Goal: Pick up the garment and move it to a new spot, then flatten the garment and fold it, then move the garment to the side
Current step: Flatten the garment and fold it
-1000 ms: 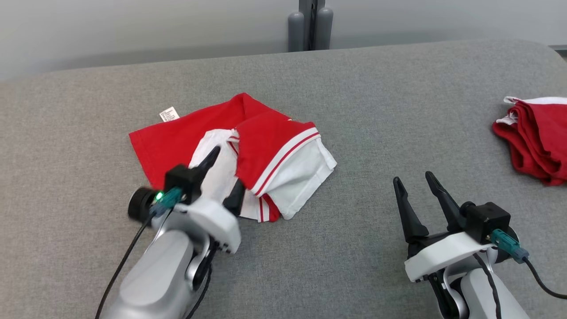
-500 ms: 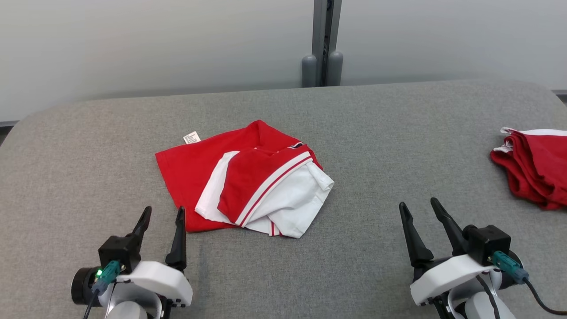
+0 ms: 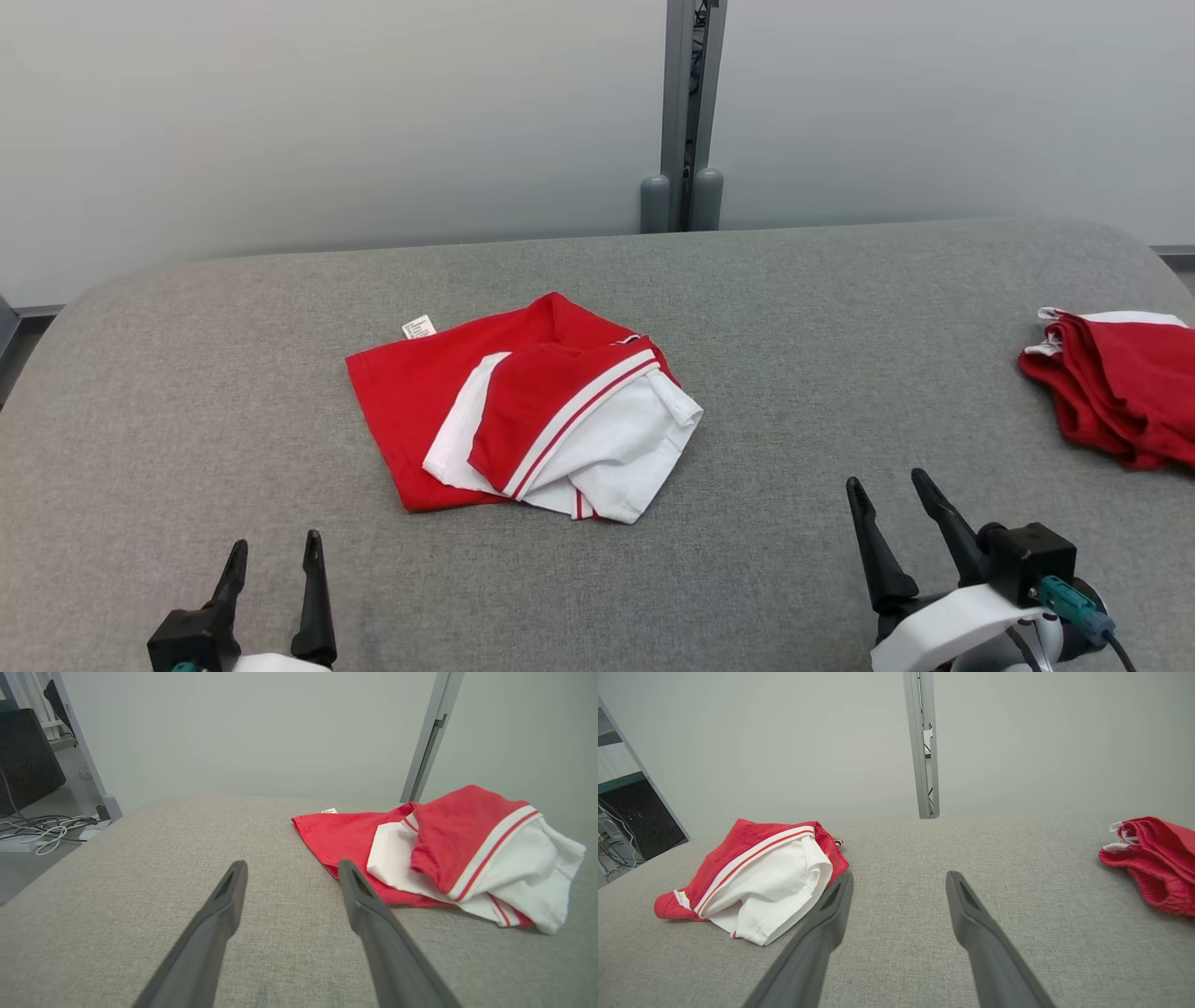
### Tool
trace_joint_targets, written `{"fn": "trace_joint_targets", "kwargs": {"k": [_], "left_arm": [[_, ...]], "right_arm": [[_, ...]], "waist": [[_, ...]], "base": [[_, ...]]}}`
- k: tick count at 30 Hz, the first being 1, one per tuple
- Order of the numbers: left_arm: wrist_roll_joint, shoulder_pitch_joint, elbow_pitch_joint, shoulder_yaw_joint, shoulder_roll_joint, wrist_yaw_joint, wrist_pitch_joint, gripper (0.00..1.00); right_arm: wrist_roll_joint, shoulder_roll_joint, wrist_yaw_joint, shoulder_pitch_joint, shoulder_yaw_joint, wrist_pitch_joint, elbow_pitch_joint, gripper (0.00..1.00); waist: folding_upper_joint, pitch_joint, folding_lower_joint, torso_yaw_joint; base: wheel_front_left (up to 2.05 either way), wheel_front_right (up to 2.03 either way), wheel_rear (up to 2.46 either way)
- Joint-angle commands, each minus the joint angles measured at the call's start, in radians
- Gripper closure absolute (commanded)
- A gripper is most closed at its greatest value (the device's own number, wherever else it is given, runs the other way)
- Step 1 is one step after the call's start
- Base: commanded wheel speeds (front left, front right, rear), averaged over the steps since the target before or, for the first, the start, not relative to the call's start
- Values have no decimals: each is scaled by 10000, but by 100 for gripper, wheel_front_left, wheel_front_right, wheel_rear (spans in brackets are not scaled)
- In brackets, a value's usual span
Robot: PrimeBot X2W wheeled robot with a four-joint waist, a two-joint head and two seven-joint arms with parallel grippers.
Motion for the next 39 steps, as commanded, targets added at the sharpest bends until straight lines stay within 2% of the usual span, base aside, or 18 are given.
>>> {"fn": "trace_joint_targets", "kwargs": {"k": [1,9,16,28,39], "left_arm": [[97,128,-56,123,24,0,-13,0],[262,118,-126,389,-76,-181,-13,0],[6,18,-164,51,-84,-122,-13,0],[-348,-674,-279,-802,-83,-75,-13,0],[-569,-1112,-408,-1147,-85,11,-13,0]], "right_arm": [[5,-54,-4,151,-49,-18,-38,0],[43,-53,-4,131,19,-18,-101,0],[41,-53,-4,-57,280,-18,-31,0],[179,-54,-4,-1244,1122,-18,525,0],[-13,-56,-4,-2232,983,-18,1155,0]], "waist": [[0,-29,0,-13],[0,79,0,19],[0,343,0,211],[0,1721,0,1316],[0,2572,0,1986]], "base": [[0,0,0],[0,0,0],[0,0,0],[0,0,0],[0,0,0]]}}
